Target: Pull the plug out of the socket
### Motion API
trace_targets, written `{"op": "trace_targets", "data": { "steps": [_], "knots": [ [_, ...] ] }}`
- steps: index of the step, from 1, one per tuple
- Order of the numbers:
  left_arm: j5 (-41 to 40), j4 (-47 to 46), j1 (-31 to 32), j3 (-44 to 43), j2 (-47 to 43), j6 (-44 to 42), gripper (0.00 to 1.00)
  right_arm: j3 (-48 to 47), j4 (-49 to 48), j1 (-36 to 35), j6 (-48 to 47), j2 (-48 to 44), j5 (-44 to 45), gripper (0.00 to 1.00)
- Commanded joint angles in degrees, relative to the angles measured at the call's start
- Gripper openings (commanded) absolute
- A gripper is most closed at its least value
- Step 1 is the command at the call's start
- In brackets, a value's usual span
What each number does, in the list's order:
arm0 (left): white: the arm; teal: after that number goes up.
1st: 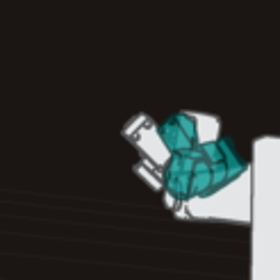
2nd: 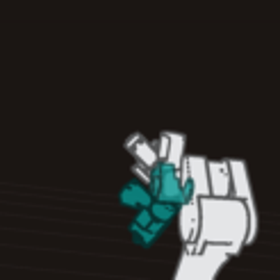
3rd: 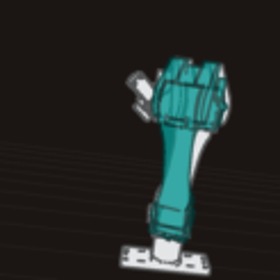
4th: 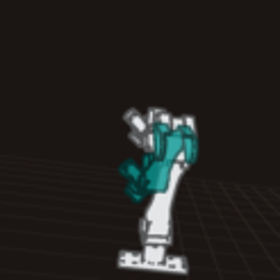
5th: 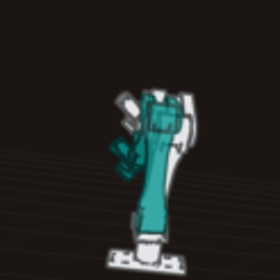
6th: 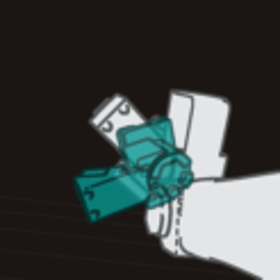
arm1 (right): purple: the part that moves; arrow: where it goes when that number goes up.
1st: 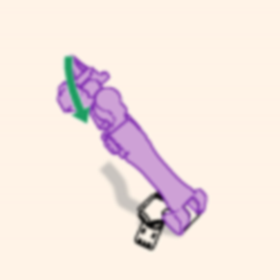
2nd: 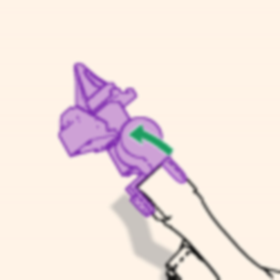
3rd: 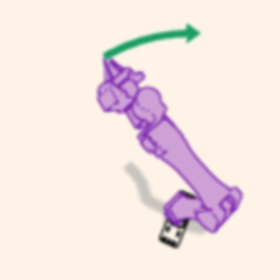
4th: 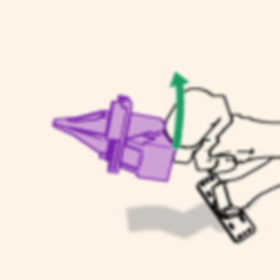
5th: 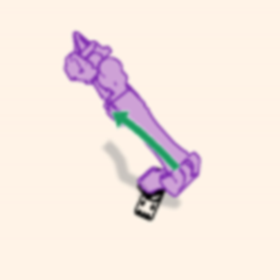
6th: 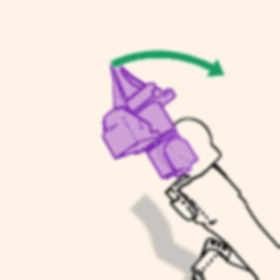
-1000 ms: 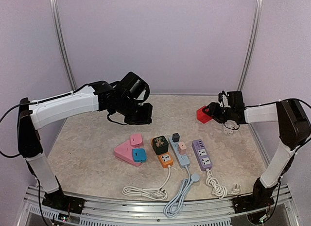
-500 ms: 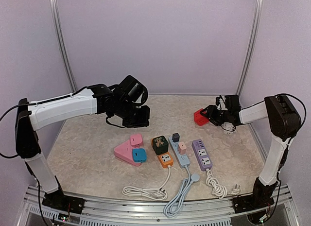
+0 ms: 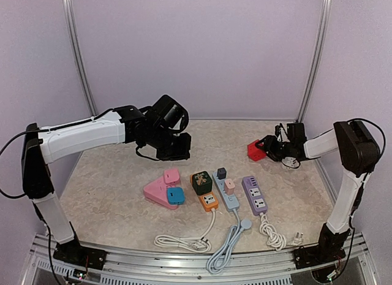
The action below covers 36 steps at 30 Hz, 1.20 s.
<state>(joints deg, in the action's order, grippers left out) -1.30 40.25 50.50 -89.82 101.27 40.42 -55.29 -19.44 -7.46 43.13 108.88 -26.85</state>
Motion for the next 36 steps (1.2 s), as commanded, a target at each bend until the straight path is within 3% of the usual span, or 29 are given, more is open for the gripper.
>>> {"op": "trace_targets", "data": {
  "steps": [1,4,9,25,36],
  "knots": [
    [0.07,-0.17,0.54,-1.55,0.98,-0.78,0.00,1.26,-0.15,0.63,-1.12,-0.50,0.62,0.66],
    [0.22,-0.21,0.56,-1.70,1.32,-0.92,0.00,1.62,0.98,0.73,-1.71,-1.03,1.74,0.77],
    [0.25,-0.02,0.56,-2.22,1.80,-1.35,0.00,1.54,3.81,0.70,-3.37,-2.21,3.92,0.83],
    [0.86,0.00,0.56,-3.56,3.60,-1.92,0.00,-0.22,16.92,0.66,-9.61,-7.90,14.89,0.89],
    [0.77,-0.09,0.47,-3.35,3.84,-2.10,0.00,0.09,21.77,0.70,-11.32,-10.25,19.98,0.88]
  ]
}}
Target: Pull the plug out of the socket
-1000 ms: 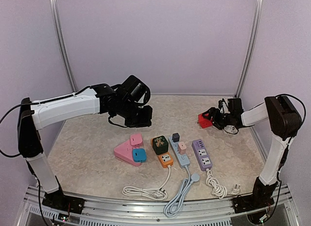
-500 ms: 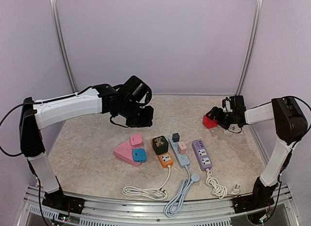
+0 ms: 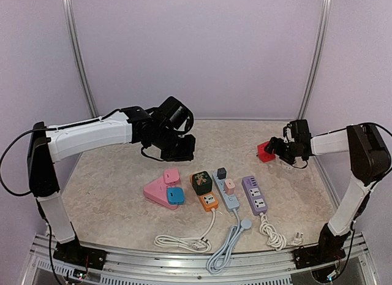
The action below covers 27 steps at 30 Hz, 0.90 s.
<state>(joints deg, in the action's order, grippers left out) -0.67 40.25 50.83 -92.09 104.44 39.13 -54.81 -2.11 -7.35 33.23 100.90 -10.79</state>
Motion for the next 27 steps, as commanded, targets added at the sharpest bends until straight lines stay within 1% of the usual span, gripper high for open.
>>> {"op": "trace_targets", "data": {
  "steps": [1,4,9,12,15,21,27],
  "knots": [
    [0.26,-0.16,0.15,-1.07,0.67,-0.81,0.00,-0.39,4.78,0.60,-1.61,-2.52,4.35,0.88],
    [0.32,-0.26,0.10,-1.20,0.91,-0.98,0.00,-0.51,5.34,0.68,-1.69,-2.71,4.58,0.85],
    [0.32,-0.36,0.10,-1.32,1.03,-1.17,0.00,-0.69,5.65,0.68,-1.74,-3.27,4.44,0.76],
    [0.32,-0.39,0.15,-0.90,0.94,-1.17,0.00,-0.88,6.36,0.64,-2.68,-4.12,3.61,0.74],
    [0.32,-0.67,0.02,-0.47,1.00,-1.17,0.00,-1.28,8.35,-0.18,-3.84,-6.24,5.18,0.74],
    [1.81,-1.07,-0.51,-0.22,1.36,-1.34,0.00,-1.71,13.42,-5.52,-5.74,-11.45,7.62,0.74],
    [2.05,-2.18,-0.69,0.05,1.67,-0.77,0.00,-1.31,18.54,-14.40,-6.43,-14.71,10.29,0.71]
  ]
}}
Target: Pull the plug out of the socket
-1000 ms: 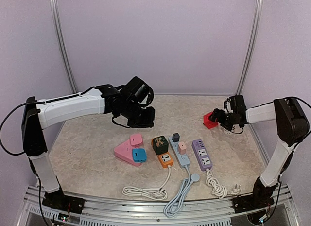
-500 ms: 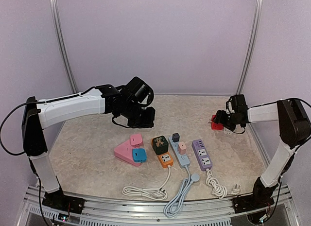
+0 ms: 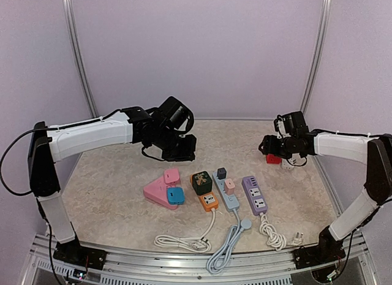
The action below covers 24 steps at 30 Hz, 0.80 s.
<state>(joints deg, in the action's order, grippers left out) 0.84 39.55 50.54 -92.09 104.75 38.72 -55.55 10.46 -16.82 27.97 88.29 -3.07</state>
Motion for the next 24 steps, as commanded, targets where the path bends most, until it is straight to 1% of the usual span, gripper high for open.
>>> {"op": "trace_targets", "data": {
  "steps": [1,6,14,24],
  "knots": [
    [0.61,-1.56,-0.38,0.04,1.55,-0.32,0.00,-0.61,6.75,-6.52,-1.12,-2.41,2.62,0.70],
    [0.70,-1.88,-0.45,-0.46,2.71,0.01,0.00,-0.64,9.81,-14.22,0.05,-3.47,5.35,0.67],
    [1.61,-3.46,-0.60,-0.28,3.44,0.66,0.00,-1.78,12.79,-23.41,2.61,-2.24,8.46,0.63],
    [2.21,-4.37,-0.87,-0.10,4.05,0.39,0.00,-4.90,14.16,-32.18,4.43,4.18,11.70,0.58]
  ]
}}
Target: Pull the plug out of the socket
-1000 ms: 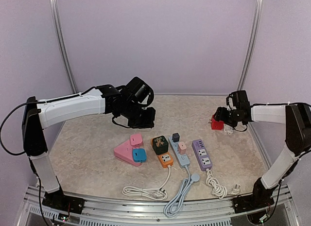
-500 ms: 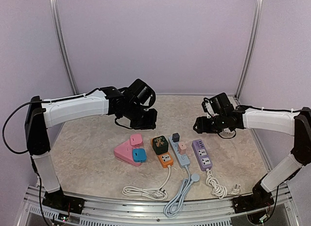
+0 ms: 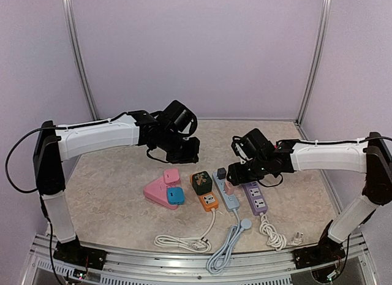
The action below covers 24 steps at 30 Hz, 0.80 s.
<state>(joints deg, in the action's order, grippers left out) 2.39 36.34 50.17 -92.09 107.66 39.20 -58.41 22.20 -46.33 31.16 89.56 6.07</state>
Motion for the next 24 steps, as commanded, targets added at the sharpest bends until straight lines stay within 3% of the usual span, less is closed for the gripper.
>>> {"op": "trace_targets", "data": {
  "steps": [1,7,16,24],
  "knots": [
    [0.77,-1.18,-0.52,-0.03,1.15,-0.13,0.00,-2.31,2.46,-3.24,1.34,3.75,2.74,0.57],
    [1.49,-1.49,-0.69,-0.22,1.48,-0.32,0.00,-3.54,3.58,-4.90,1.96,7.23,4.84,0.45],
    [4.32,-2.72,0.05,-5.14,6.15,-1.06,0.00,-1.22,4.01,-5.37,3.50,6.01,6.30,0.11],
    [6.75,-1.75,2.82,-14.19,13.90,-1.41,0.00,5.48,4.43,-7.99,6.54,0.66,6.59,0.07]
  ]
}}
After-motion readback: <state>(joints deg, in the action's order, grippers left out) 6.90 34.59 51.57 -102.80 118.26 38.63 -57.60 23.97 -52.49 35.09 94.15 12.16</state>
